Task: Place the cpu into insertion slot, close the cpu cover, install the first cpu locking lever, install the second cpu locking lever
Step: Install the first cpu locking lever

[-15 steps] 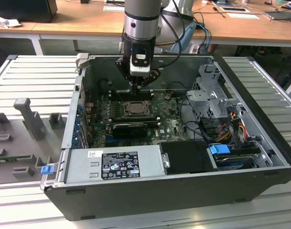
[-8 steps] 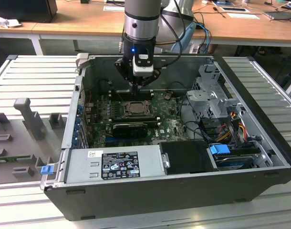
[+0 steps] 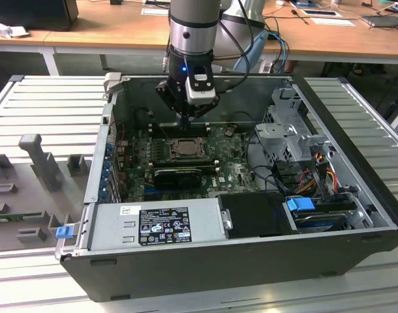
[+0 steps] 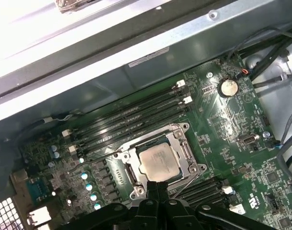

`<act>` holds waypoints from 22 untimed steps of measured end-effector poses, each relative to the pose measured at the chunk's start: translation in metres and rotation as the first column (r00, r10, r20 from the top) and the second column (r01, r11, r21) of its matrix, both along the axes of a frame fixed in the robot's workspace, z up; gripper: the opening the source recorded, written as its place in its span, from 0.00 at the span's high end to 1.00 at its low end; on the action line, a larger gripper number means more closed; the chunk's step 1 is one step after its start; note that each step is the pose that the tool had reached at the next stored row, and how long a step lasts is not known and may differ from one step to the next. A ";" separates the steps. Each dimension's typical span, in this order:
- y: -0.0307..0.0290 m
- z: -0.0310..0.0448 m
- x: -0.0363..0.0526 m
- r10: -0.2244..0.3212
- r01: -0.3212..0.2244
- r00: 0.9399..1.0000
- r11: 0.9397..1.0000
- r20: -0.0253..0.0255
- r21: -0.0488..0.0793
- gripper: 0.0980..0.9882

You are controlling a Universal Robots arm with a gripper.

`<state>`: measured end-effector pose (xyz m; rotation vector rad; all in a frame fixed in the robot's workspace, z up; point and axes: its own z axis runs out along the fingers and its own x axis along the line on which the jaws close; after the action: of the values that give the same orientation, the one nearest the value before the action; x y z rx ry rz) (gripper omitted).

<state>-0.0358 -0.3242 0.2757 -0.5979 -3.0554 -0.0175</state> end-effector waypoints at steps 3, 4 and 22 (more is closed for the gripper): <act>0.0000 0.0000 0.0000 0.027 -0.027 1.000 1.000 0.000 0.000 0.99; 0.0000 0.0000 0.0000 0.035 -0.035 0.999 0.999 0.000 0.000 0.99; 0.0000 0.0000 0.0000 0.218 -0.218 0.976 0.976 0.000 0.004 0.99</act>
<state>-0.0358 -0.3242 0.2757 -0.2585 -3.1008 -0.0184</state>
